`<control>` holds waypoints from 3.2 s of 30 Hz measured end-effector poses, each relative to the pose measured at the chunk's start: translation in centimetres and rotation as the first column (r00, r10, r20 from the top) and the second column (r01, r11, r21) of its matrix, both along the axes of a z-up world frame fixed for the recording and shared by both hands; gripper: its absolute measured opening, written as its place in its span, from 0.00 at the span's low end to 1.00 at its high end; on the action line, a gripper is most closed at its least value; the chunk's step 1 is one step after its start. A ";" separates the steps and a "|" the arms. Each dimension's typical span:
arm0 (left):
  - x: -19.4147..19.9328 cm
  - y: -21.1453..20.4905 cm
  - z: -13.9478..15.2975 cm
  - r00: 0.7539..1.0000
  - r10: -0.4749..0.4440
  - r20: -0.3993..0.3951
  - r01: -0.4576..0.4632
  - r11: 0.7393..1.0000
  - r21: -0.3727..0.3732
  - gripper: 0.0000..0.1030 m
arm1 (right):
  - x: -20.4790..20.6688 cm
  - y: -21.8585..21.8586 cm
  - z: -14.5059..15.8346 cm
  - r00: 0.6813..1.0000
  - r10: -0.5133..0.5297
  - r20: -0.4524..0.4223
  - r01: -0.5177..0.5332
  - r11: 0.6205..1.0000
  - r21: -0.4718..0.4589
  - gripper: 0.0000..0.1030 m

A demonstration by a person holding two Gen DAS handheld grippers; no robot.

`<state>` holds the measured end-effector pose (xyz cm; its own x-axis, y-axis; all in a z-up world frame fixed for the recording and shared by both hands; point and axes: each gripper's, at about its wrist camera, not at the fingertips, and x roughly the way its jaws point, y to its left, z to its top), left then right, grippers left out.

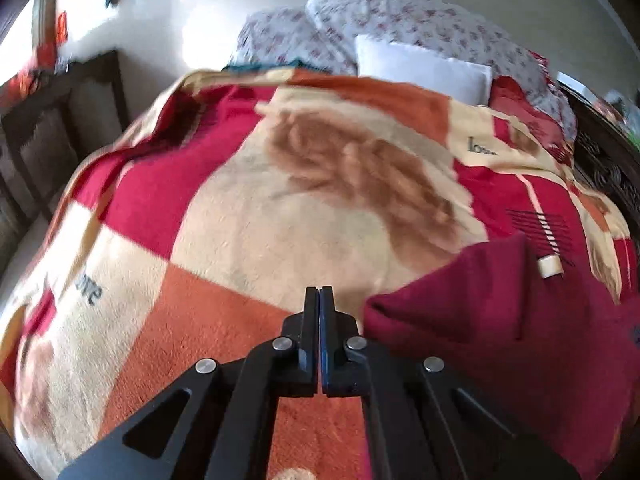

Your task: Fold small clothes

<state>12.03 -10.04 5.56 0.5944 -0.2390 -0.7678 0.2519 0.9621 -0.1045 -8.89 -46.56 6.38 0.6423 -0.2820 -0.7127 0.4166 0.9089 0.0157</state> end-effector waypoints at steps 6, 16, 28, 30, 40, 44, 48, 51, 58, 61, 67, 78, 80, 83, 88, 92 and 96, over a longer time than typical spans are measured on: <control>-3.0 1.5 0.6 1.000 -0.020 -0.001 0.020 1.000 -0.016 0.01 | -3.6 -0.3 2.5 0.995 -0.048 0.088 0.041 0.996 0.083 0.43; -10.1 -1.5 0.8 0.988 -0.140 0.065 0.141 0.990 -0.007 0.51 | -2.8 3.1 1.7 0.997 0.066 0.035 -0.067 0.997 0.030 0.43; -10.4 -3.9 -2.0 0.992 -0.121 0.017 0.120 0.992 0.046 0.52 | -5.8 0.6 1.0 0.999 0.008 0.040 -0.012 0.994 0.112 0.45; -11.2 -4.0 -1.2 0.992 -0.126 0.029 0.125 0.992 0.028 0.52 | -6.3 0.3 0.8 0.999 0.002 0.033 -0.006 0.994 0.109 0.49; -16.1 -6.3 1.4 0.969 -0.234 0.077 0.235 0.972 0.006 0.65 | -17.5 -4.8 3.2 0.987 -0.156 0.039 0.149 0.978 0.145 0.75; -17.0 -6.9 1.4 0.966 -0.253 0.059 0.255 0.967 -0.021 0.65 | -22.4 -6.8 3.3 0.970 -0.243 -0.007 0.242 0.962 0.129 0.76; -17.7 -7.7 0.9 0.962 -0.270 0.034 0.271 0.962 -0.030 0.65 | -24.5 -7.5 1.0 0.963 -0.259 -0.070 0.268 0.947 0.177 0.77; -18.3 -8.1 0.7 0.960 -0.279 0.030 0.279 0.960 -0.025 0.65 | -24.7 -7.6 -0.8 0.962 -0.262 -0.079 0.274 0.933 0.235 0.77; -18.7 -8.0 1.0 0.958 -0.284 0.042 0.284 0.959 0.004 0.65 | -26.4 -6.6 -3.0 0.948 -0.319 0.005 0.289 0.865 0.409 0.77; -18.3 -7.8 1.0 0.963 -0.269 0.031 0.269 0.963 -0.007 0.65 | -25.7 -6.4 -3.4 0.946 -0.322 0.031 0.276 0.855 0.440 0.77; -18.7 -8.0 0.9 0.961 -0.274 0.024 0.275 0.961 -0.016 0.65 | -23.2 -7.5 -4.5 0.944 -0.319 0.081 0.241 0.839 0.487 0.11; -17.8 -5.4 1.7 0.969 -0.243 0.041 0.244 0.970 -0.017 0.65 | -26.8 -13.6 10.9 0.837 -0.420 0.350 0.349 0.903 0.249 0.07; -17.5 -4.8 1.9 0.972 -0.232 0.045 0.233 0.972 -0.022 0.65 | -26.4 -14.1 14.8 0.828 -0.398 0.395 0.339 0.916 0.213 0.07; -17.0 -3.7 2.2 0.975 -0.217 0.049 0.218 0.976 -0.026 0.65 | -25.1 -13.1 19.5 0.839 -0.313 0.445 0.246 0.948 0.203 0.07; -16.1 -1.4 3.0 0.980 -0.181 0.079 0.184 0.982 -0.032 0.65 | -18.1 -5.4 25.1 0.904 -0.021 0.426 -0.028 0.994 0.109 0.07; -15.0 0.9 3.5 0.987 -0.139 0.087 0.145 0.986 -0.079 0.65 | -10.2 3.1 24.8 0.906 0.217 0.363 -0.271 0.957 0.104 0.07; -14.2 3.0 3.7 0.992 -0.096 0.082 0.105 0.987 -0.122 0.66 | -2.5 10.8 20.5 0.881 0.376 0.287 -0.430 0.889 0.157 0.07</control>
